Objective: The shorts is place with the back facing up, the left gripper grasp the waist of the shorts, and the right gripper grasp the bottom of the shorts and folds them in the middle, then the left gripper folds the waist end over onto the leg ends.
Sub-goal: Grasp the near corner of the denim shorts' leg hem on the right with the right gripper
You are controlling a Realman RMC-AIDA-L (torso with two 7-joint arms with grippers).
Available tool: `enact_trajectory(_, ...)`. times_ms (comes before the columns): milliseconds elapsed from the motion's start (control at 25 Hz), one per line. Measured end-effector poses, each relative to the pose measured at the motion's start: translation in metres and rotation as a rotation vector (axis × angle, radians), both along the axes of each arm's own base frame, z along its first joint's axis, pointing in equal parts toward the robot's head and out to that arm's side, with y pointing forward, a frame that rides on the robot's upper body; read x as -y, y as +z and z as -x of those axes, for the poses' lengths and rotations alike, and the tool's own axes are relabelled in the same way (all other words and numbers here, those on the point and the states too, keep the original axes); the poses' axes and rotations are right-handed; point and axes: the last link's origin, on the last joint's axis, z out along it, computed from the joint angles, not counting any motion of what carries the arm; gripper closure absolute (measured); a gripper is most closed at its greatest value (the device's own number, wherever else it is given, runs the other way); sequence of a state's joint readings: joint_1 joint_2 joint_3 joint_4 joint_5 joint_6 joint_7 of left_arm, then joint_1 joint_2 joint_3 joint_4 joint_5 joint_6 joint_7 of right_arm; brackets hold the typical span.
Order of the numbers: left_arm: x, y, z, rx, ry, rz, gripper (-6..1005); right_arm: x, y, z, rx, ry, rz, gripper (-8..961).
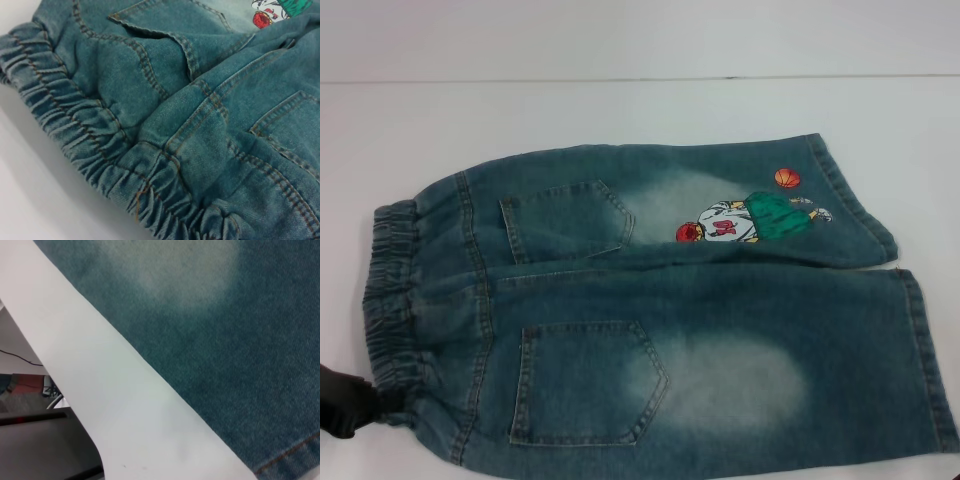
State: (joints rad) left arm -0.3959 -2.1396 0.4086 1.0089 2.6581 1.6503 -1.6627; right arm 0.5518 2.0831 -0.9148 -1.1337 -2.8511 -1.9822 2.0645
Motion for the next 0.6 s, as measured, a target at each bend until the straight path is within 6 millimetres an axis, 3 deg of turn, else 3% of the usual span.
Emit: enact_trajectory(600, -0.0012, -0.0002, 0.0, -0.004, -0.001, -0.001, 945, -0.004, 0.0002, -0.0014, 0.055, -0.021, -0.016, 136)
